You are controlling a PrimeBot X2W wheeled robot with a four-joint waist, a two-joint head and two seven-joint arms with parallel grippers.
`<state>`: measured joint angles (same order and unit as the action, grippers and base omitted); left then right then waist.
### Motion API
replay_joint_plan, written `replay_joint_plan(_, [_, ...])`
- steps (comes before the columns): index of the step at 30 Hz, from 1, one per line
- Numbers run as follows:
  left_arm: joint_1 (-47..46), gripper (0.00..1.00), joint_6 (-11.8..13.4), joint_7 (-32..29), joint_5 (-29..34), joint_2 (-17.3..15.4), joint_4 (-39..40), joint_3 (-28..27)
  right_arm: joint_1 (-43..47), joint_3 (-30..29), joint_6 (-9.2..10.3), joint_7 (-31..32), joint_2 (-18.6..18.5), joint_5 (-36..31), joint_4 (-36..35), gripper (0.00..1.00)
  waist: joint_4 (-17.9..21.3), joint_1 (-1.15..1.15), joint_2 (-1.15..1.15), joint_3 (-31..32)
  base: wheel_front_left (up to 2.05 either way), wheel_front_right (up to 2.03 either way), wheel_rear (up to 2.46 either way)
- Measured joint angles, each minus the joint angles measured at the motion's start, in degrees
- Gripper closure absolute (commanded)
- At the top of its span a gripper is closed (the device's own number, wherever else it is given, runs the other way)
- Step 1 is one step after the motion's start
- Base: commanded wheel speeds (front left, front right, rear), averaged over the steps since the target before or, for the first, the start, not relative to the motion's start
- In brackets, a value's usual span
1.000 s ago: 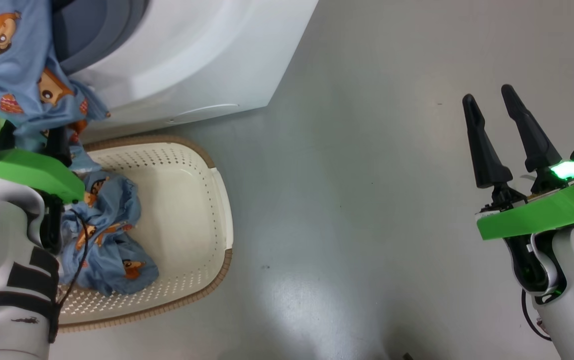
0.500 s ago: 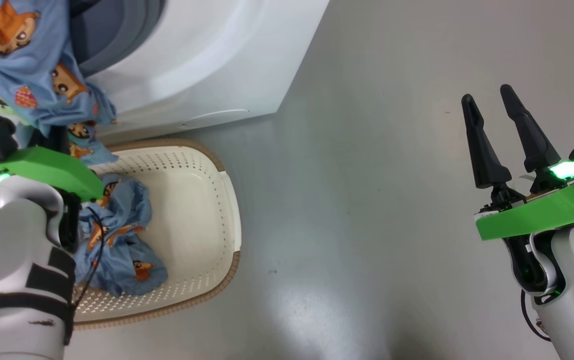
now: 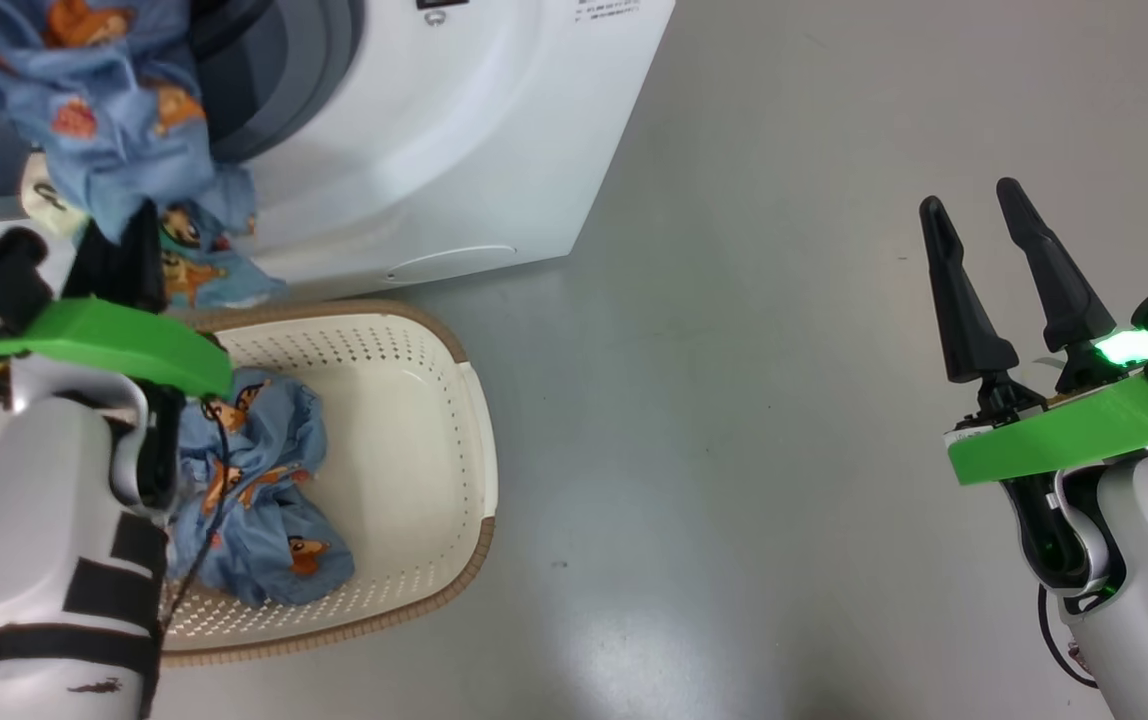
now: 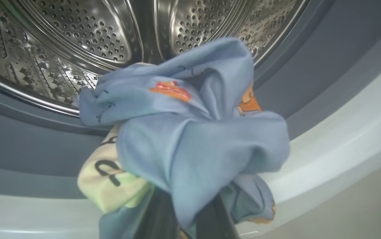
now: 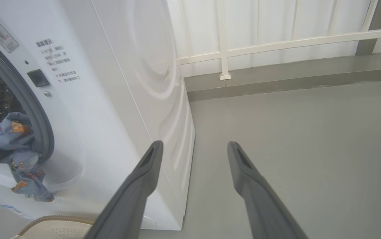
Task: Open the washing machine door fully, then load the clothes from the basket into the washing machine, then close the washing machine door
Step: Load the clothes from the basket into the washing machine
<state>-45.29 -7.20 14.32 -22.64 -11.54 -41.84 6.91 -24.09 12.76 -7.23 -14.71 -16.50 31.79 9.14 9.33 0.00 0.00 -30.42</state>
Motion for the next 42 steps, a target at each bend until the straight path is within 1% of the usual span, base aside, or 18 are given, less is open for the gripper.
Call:
replay_joint_plan(7, [-2.31, 1.0, 0.0, -0.3, -1.35, -1.8, 1.26, -0.6, 0.01, 0.22, 0.0, 0.0, 0.13, 0.02, -0.25, 0.0, 0.64, 0.0, 0.0, -0.48, 0.0, 0.0, 0.0])
replay_joint_plan(14, [-11.26, 1.0, 0.0, -5.0, -3.48, -5.43, 0.6, -1.79, 0.01, -0.36, 0.0, 0.0, 0.13, 0.2, -0.67, 0.0, 2.42, 0.0, 0.0, -2.31, 0.0, 0.0, 0.0])
replay_joint_plan(17, [-15.34, 1.0, 0.01, -7.58, -4.46, -6.35, -1.44, -2.77, -0.03, -0.54, 0.0, 0.0, 0.14, 0.2, -1.01, 0.0, 3.13, 0.0, 0.0, -3.62, 0.0, 0.0, 0.0])
replay_joint_plan(20, [-19.0, 1.0, 0.01, -9.6, -4.55, -8.56, -3.68, -2.81, -0.14, -0.56, 0.0, 0.0, 0.27, 0.38, -1.41, 0.0, 3.91, 0.01, 0.0, -5.14, 0.0, 0.0, 0.0])
replay_joint_plan(21, [-21.53, 1.0, 0.01, -10.32, -4.59, -9.6, -4.98, -2.93, -0.15, -0.69, 0.0, 0.0, 0.52, 0.41, -1.52, 0.0, 4.47, 0.01, 0.0, -6.24, 0.0, 0.0, 0.0])
replay_joint_plan(22, [-22.89, 1.0, 0.01, -10.36, -4.8, -9.82, -5.56, -2.93, -0.16, -0.8, 0.0, 0.0, 0.6, 0.41, -1.55, 0.0, 4.72, 0.0, 0.0, -6.8, 0.0, 0.0, 0.0])
replay_joint_plan(25, [-27.33, 1.0, 0.01, -9.64, -4.77, -10.66, -7.0, -2.49, -0.36, -1.11, 0.0, 0.0, 0.83, 0.42, -1.78, 0.0, 5.47, 0.01, 0.0, -8.51, 0.0, 0.0, 0.0])
replay_joint_plan(28, [-30.9, 1.0, 0.01, -4.14, -3.15, -11.83, -7.35, -2.08, -0.93, -1.23, 0.0, 0.0, 1.15, 0.42, -2.09, 0.0, 6.22, 0.01, 0.0, -9.98, 0.0, 0.0, 0.0])
replay_joint_plan(30, [-32.11, 1.0, 0.01, -1.67, -2.16, -12.21, -7.59, -1.75, -1.45, -1.25, 0.0, 0.0, 1.32, 0.42, -2.16, 0.0, 6.71, 0.01, 0.0, -10.68, 0.0, 0.0, 0.0])
replay_joint_plan(35, [-32.58, 1.0, 0.3, -0.18, -1.3, -12.14, -10.43, -1.45, -1.56, -1.2, 0.0, 0.0, 2.1, 0.42, -2.11, 0.0, 7.58, 0.01, 0.0, -11.3, 0.0, 0.0, 0.0])
replay_joint_plan(36, [-32.58, 1.0, 0.8, -0.11, -0.73, -12.14, -10.78, -1.41, -1.56, -1.2, 0.0, 0.0, 2.09, 0.42, -2.05, 0.0, 7.59, 0.01, 0.0, -11.23, 0.0, 0.0, 0.0])
replay_joint_plan(37, [-32.65, 0.97, 0.97, -0.09, -0.52, -12.13, -11.22, -1.64, -1.56, -1.19, 0.0, 0.0, 2.12, 0.42, -2.03, 0.0, 7.58, 0.01, 0.0, -11.13, 0.0, 0.0, 0.0])
replay_joint_plan(38, [-32.99, 0.72, 0.98, 0.0, -0.55, -12.12, -12.33, -1.78, -1.57, -1.18, 0.0, 0.0, 2.15, 0.42, -1.99, 0.0, 7.57, 0.01, 0.0, -11.0, 0.0, 0.0, 0.0])
replay_joint_plan(39, [-33.38, 0.0, 1.21, -1.07, -0.57, -12.09, -13.91, -1.72, -1.57, -1.15, 0.0, 0.0, 2.16, 0.42, -1.9, 0.0, 7.55, 0.01, 0.0, -10.82, 0.0, 0.0, 0.0])
replay_joint_plan(41, [-33.68, 0.0, 1.27, -5.5, -0.9, -11.9, -17.61, -1.36, -1.57, -0.99, 0.0, 0.0, 2.19, 0.41, -1.71, 0.0, 7.46, 0.01, 0.0, -10.31, 0.0, 0.0, 0.0])
replay_joint_plan(42, [-33.68, 0.0, 1.65, -6.71, -0.88, -11.85, -18.91, -0.96, -1.57, -0.93, 0.0, 0.0, 2.19, 0.41, -1.69, 0.0, 7.4, 0.01, 0.0, -10.04, 0.0, 0.0, 0.0])
